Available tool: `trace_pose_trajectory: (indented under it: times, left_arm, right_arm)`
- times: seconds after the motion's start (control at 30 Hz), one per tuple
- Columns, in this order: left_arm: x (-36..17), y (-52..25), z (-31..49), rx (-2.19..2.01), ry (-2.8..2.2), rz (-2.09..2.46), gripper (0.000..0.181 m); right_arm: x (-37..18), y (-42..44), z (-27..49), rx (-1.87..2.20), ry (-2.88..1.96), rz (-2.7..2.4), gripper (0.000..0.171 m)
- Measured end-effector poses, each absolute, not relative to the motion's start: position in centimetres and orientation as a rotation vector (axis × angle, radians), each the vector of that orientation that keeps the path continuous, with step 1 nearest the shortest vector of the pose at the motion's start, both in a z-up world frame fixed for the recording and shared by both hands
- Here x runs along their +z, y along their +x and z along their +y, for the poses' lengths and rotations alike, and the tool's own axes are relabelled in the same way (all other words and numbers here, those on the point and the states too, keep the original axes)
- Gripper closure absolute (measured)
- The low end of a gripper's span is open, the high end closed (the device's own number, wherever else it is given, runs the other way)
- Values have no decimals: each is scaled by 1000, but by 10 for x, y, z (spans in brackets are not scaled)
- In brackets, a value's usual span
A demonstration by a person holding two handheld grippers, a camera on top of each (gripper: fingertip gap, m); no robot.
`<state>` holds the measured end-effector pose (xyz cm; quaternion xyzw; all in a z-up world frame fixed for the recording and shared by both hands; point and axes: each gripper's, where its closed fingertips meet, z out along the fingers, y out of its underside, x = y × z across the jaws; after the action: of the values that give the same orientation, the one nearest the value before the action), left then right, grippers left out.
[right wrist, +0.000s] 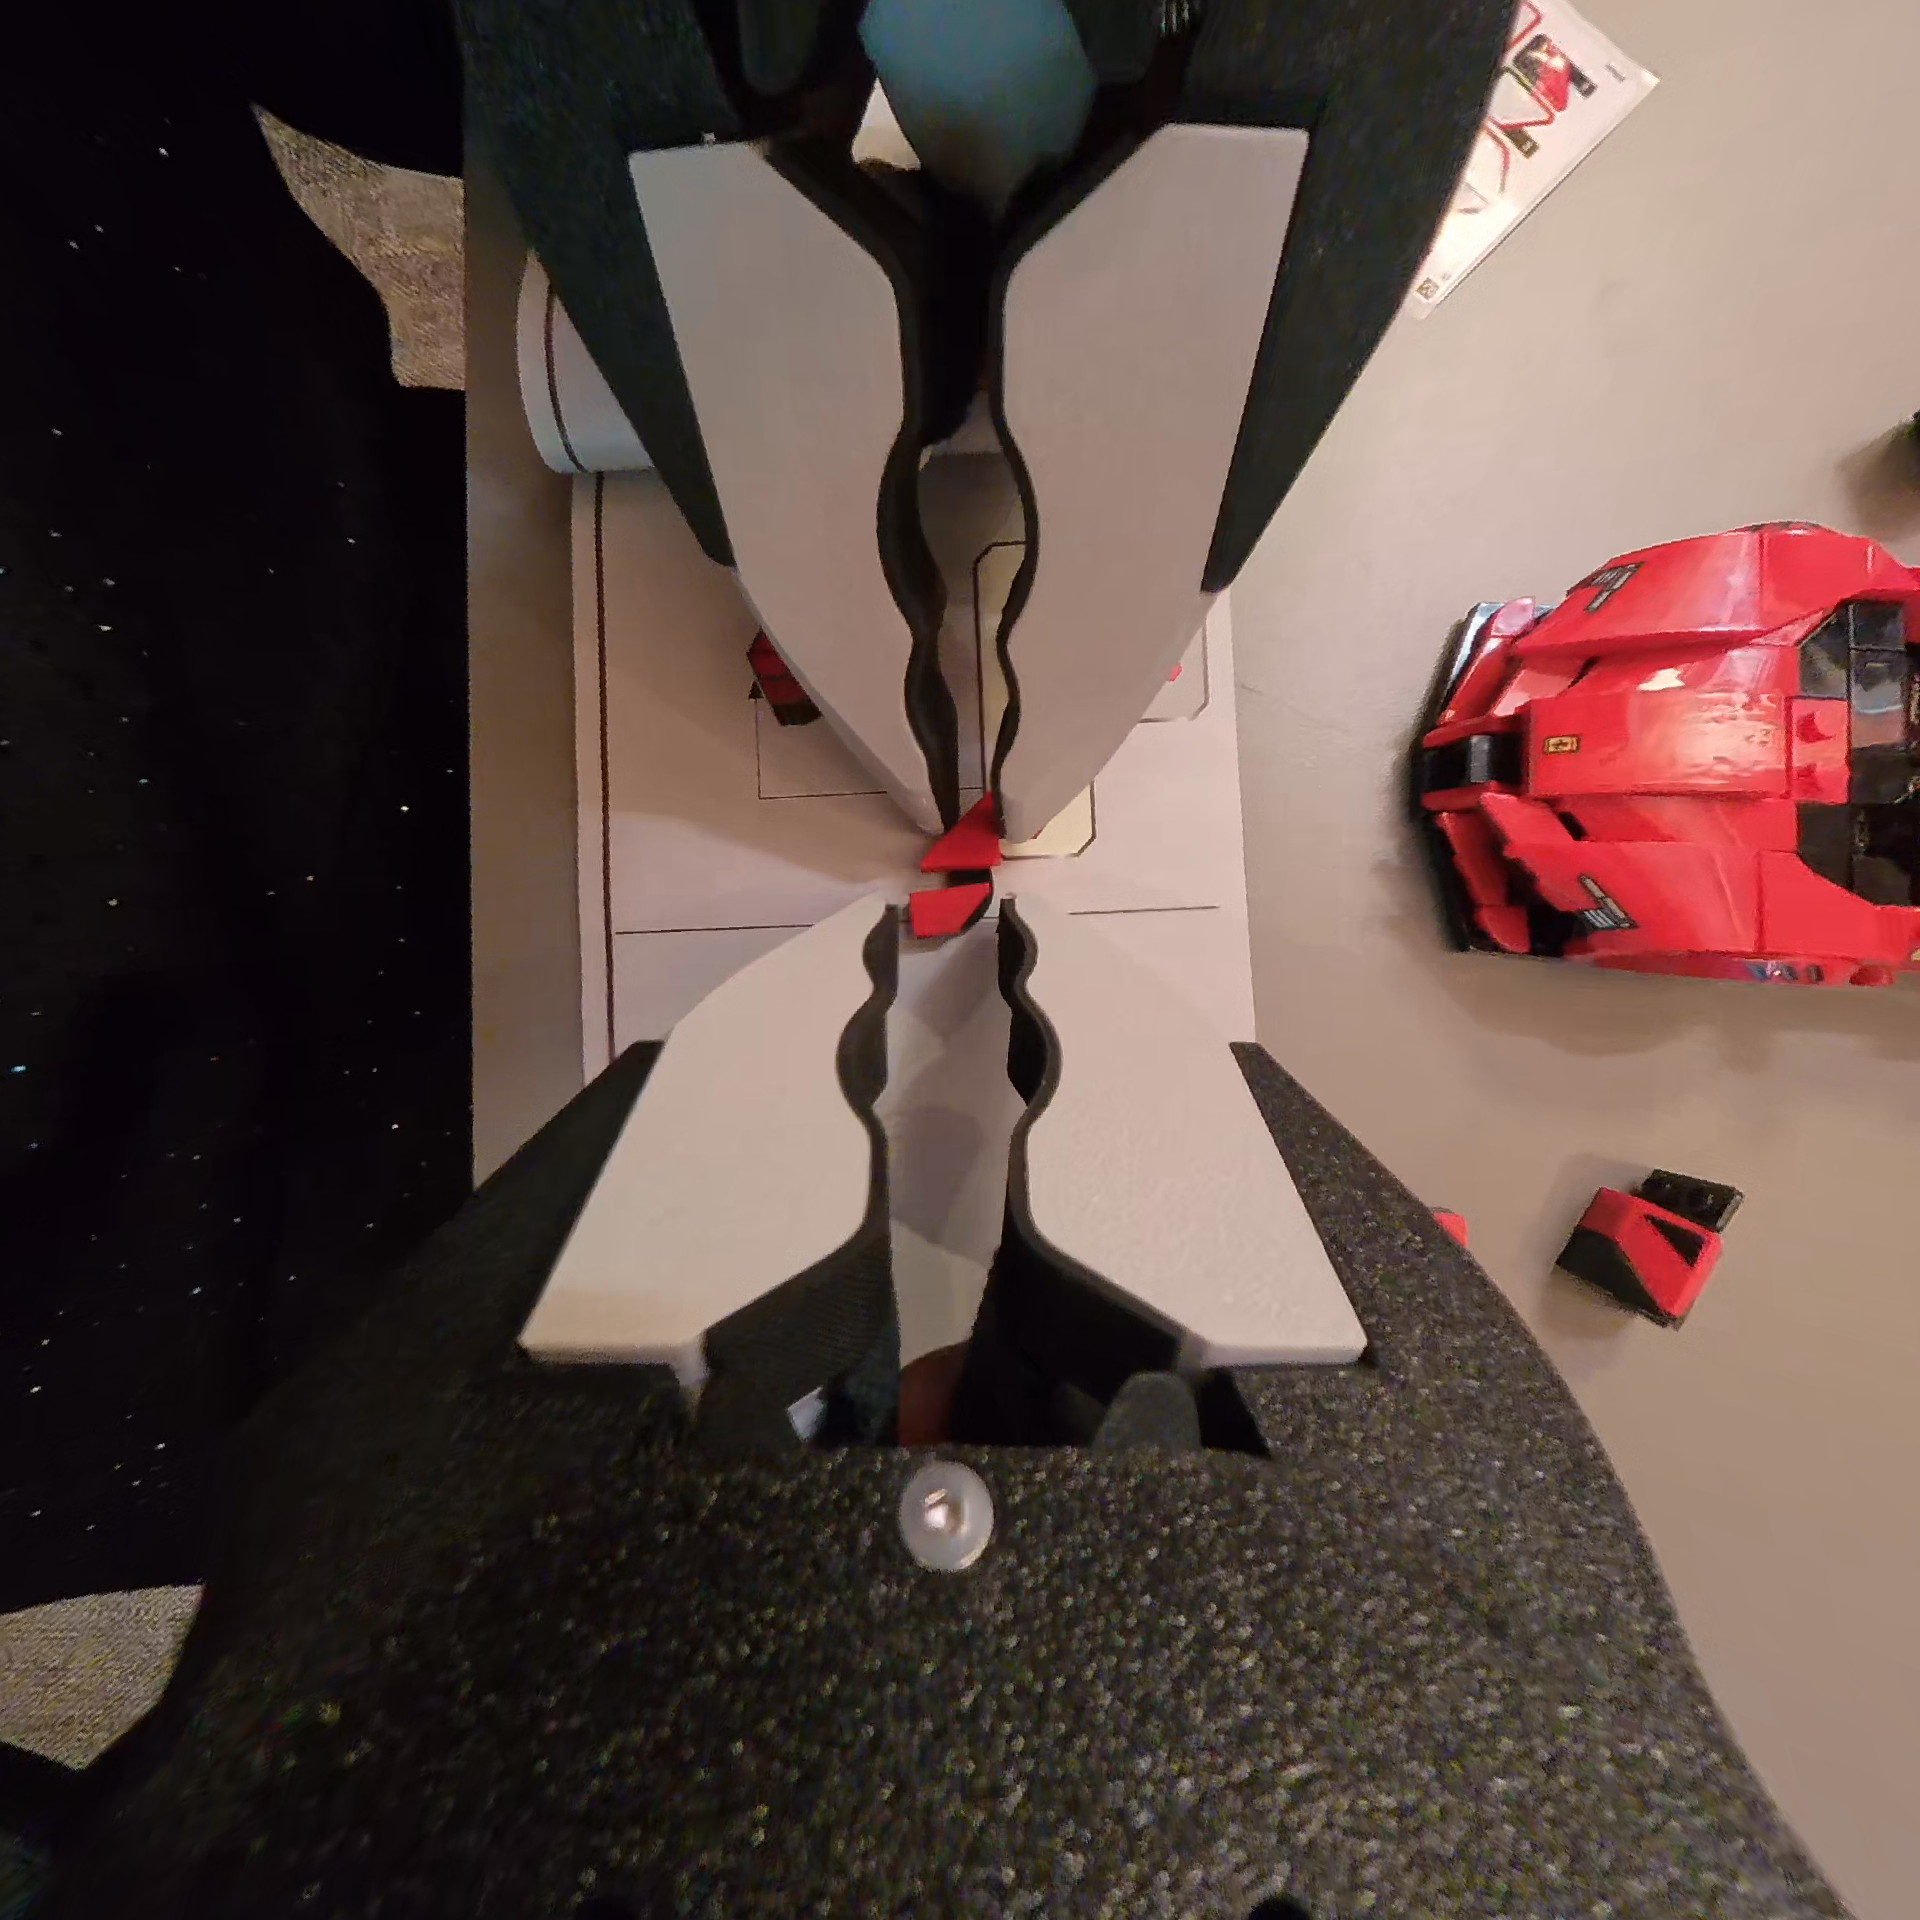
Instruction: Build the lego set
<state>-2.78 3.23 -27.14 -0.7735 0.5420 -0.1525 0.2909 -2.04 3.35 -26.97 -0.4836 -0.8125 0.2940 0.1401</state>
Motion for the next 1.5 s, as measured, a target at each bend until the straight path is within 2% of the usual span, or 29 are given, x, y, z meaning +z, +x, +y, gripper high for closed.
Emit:
trace_pose_trajectory:
  times: [0.13,0.23,0.53,0.67,1.5]
  left_arm:
    - [-270,-27,33,-410,-2059,1442,173]
    - [-270,-27,34,-403,-2067,1443,173]
    - [-271,-28,35,-391,-2083,1452,173]
    - [-271,-28,35,-388,-2090,1454,173]
    - [-271,-27,34,-423,-2196,1400,173]
  right_arm:
    - [-269,-19,33,880,-1419,-2338,153]
    - [-270,-18,34,873,-1427,-2338,161]
    - [-269,-20,33,884,-1414,-2336,162]
    - [-260,-25,33,974,-1425,-2267,171]
    - [-269,-30,33,921,-1486,-2264,171]
